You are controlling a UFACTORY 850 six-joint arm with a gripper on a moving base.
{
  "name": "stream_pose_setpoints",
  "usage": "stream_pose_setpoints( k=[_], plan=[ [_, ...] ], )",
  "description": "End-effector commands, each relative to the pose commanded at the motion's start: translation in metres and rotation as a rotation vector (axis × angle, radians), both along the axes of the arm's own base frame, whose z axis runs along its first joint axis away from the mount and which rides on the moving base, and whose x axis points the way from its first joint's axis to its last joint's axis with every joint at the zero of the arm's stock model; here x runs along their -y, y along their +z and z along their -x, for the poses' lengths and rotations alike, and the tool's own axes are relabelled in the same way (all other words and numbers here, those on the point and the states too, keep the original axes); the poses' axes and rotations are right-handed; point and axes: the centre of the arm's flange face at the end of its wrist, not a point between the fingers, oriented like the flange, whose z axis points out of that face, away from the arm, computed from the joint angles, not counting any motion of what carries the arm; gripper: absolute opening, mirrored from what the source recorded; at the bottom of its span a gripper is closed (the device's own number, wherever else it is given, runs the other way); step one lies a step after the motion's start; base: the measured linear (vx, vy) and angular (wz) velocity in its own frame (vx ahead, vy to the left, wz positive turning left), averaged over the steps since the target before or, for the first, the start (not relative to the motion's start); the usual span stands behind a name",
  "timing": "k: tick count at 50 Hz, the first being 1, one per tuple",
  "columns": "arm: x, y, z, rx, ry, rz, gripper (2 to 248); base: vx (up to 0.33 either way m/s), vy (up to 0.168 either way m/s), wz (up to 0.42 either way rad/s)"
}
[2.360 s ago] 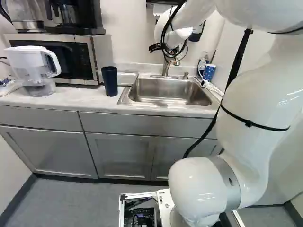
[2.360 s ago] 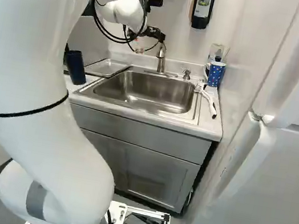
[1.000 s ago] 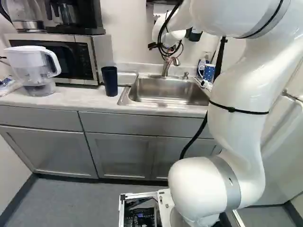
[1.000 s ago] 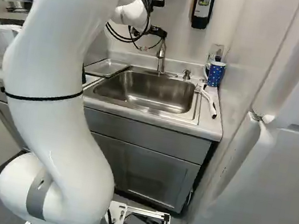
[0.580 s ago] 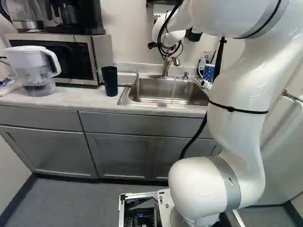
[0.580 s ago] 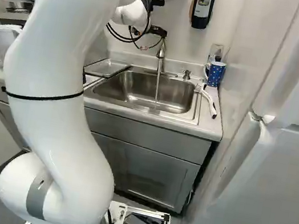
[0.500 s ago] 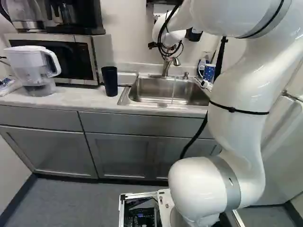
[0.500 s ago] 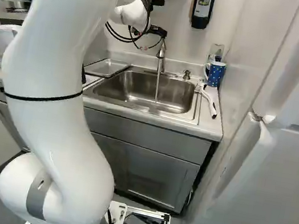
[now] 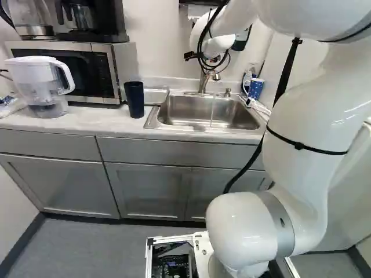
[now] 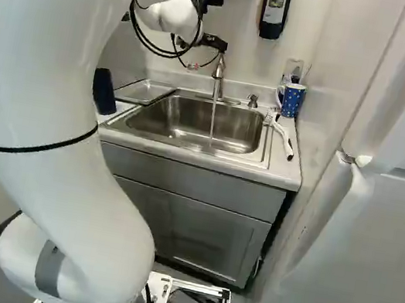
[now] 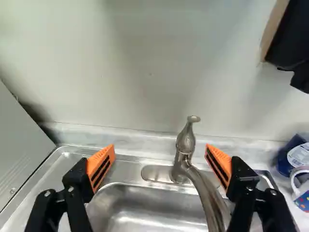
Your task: Rinse the cup and place it in the tray
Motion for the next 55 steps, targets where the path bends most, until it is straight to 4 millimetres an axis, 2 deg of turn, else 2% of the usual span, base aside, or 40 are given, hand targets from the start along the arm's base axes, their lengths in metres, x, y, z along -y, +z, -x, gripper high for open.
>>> stream_pose_setpoints(
  k=[39,55],
  plan=[
    [0.023,0.0,0.078,-0.002,-0.049,0.0,247,0.0,0.0,0.0],
    [0.033,-0.007,0.111,-0.064,-0.077,-0.004,247,0.0,0.0,0.0]
  ],
)
